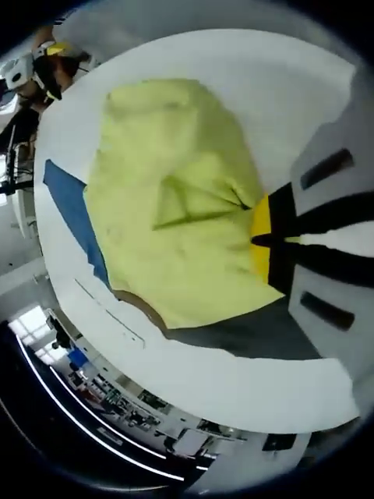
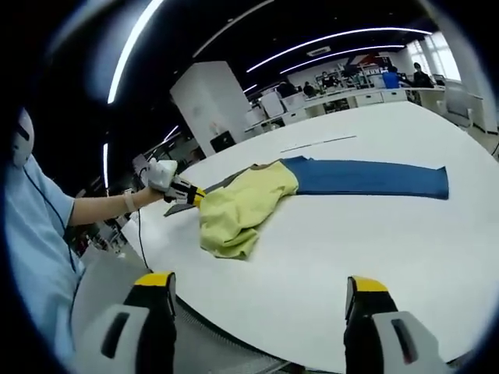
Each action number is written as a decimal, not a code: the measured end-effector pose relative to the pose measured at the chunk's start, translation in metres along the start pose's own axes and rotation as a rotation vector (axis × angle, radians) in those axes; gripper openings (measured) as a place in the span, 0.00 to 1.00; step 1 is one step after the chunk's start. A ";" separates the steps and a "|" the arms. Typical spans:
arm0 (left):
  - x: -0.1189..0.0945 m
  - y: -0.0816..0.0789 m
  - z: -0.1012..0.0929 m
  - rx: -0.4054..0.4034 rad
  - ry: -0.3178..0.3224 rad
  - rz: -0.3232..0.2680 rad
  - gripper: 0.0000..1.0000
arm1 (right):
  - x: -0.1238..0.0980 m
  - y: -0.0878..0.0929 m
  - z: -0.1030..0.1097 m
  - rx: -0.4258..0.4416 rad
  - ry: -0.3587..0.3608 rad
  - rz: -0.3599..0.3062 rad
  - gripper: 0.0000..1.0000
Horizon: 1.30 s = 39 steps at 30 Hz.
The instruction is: Fold the garment on the visible template until the final outline fits inside the template.
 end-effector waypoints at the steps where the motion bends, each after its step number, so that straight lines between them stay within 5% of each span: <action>1: -0.003 -0.001 -0.001 0.009 -0.004 0.000 0.00 | 0.000 0.000 -0.001 0.003 0.000 0.000 0.91; 5: -0.003 -0.005 -0.008 0.071 0.034 -0.009 0.02 | 0.001 0.002 -0.005 0.005 0.001 0.006 0.91; 8: -0.004 -0.008 -0.016 0.114 0.039 -0.004 0.16 | 0.002 0.002 -0.004 0.009 -0.003 0.007 0.90; 27: 0.015 0.006 -0.008 0.213 -0.001 0.108 0.16 | 0.001 0.003 -0.005 0.023 -0.001 0.002 0.90; 33: 0.007 0.002 -0.005 0.173 0.000 0.067 0.00 | 0.002 0.002 -0.005 0.022 -0.002 0.001 0.90; 39: -0.013 -0.010 0.004 0.070 -0.027 -0.046 0.00 | 0.003 0.002 -0.005 0.018 -0.005 0.007 0.89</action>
Point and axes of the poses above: the point that each gripper's makers call its tool centre point, and the gripper's own axes: x roughly forward along the fingers, z roughly to its left, y roughly out of its underside, the point moved 9 cm from there along -x, roughly backward along the fingers, and after that the axes turned 13 degrees about y, right-handed, at the moved point
